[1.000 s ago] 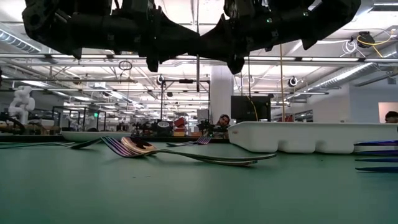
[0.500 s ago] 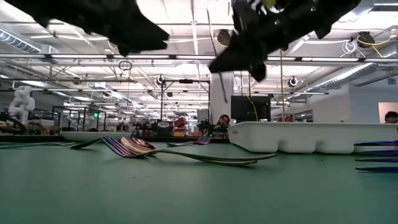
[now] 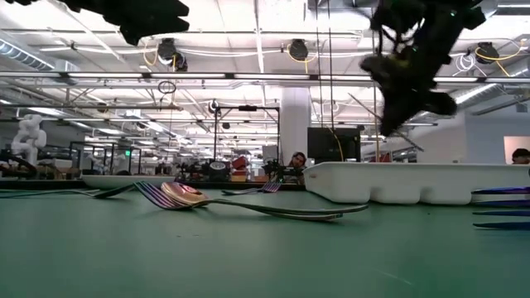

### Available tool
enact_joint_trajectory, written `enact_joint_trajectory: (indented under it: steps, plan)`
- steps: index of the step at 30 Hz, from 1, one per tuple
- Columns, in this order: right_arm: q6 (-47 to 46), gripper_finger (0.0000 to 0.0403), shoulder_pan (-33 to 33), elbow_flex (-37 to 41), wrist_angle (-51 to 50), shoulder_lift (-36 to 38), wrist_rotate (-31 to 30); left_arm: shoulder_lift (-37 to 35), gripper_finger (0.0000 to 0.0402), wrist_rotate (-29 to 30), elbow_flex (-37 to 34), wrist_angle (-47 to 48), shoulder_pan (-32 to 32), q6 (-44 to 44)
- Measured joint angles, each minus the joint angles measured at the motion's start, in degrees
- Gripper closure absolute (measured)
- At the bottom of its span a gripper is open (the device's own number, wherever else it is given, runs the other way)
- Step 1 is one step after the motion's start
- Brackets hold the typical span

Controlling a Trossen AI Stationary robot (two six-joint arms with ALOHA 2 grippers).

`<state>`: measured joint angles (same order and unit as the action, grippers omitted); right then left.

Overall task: Sort silverware
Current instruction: Put the blue knife into the white cutlery tray

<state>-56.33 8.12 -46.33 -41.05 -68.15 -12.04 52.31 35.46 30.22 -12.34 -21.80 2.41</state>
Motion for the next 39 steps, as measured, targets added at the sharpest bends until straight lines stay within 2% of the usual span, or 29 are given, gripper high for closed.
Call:
enact_joint_trajectory:
  steps: [3, 6, 13, 29, 34, 39]
  plan:
    - [-4.21, 0.039, 1.19, 0.0, -6.97, -0.3, 1.47, -0.22, 0.0212, 0.06, 0.0, -0.2, -0.47, 0.01]
    - [-5.81, 0.0389, 2.13, 0.0, -10.03, -0.36, 5.15, -0.19, 0.0212, 0.04, 0.0, -0.21, -0.85, -0.04]
    - [-10.76, 0.0388, 4.37, 0.26, -16.55, -0.36, 8.97, -0.22, 0.0212, 0.02, 0.0, -0.37, -0.83, -0.24]
    - [-15.02, 0.0388, 6.56, 9.9, -8.92, -0.43, 15.03, -0.23, 0.0212, -0.68, 0.0, -0.67, -0.84, -1.5]
    - [-16.18, 0.0384, 6.55, 12.48, -6.65, -0.43, 14.93, -0.24, 0.0212, -0.7, 0.0, -0.85, -0.83, -1.54]
    - [-16.23, 0.0357, 6.54, 12.87, -6.0, -0.43, 12.67, -0.24, 0.0212, -0.7, 0.0, -0.83, -0.83, -1.48]
